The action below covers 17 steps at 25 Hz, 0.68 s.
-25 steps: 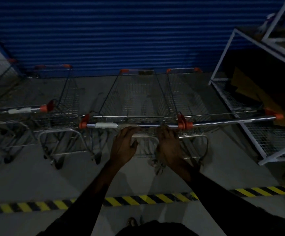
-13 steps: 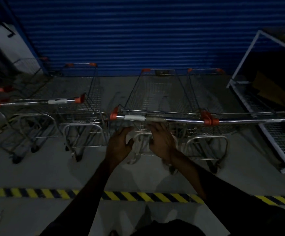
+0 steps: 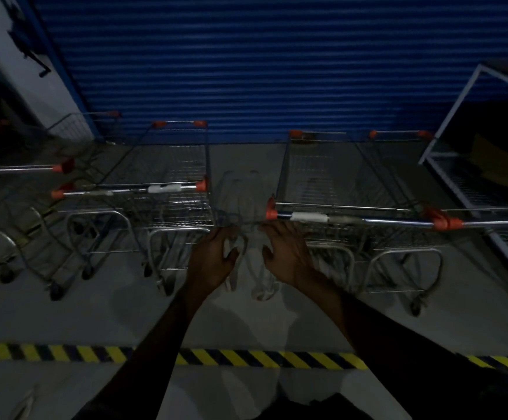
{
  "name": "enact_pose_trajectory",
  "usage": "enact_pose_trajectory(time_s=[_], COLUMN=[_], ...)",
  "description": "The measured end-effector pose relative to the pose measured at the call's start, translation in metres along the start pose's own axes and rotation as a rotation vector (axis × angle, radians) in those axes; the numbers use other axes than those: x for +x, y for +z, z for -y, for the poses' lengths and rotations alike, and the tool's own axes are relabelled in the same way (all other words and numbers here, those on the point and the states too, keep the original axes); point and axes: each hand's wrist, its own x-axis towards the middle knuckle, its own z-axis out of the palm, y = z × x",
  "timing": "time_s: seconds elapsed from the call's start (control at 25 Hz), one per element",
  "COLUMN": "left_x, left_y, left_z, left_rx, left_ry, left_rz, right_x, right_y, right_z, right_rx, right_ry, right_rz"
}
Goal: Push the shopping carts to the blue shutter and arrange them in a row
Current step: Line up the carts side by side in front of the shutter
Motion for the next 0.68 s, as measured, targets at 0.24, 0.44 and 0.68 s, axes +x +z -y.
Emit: enact_pose_trajectory(time_s=[0.24,0.44,0.68], left_x=[0.018,0.045,0.082], left_y=[-0.013,-0.031,-0.043], left_z=[0.041,0.077,0.124], left_rx=[-0.013,0.093,0.125], left_ry=[-0.06,-0.094,-0.116], left_rz=[-0.033,-0.062,-0.106], right_x=[0.058,0.107,0.159], right_y=[0.027,0.049,0.075], right_z=[0.021,0.033,0.041], right_rx=[0.019,-0.001,0.03], right_ry=[-0.093,-0.102,-0.121], right_rz=[-0.016,0.006,0.152])
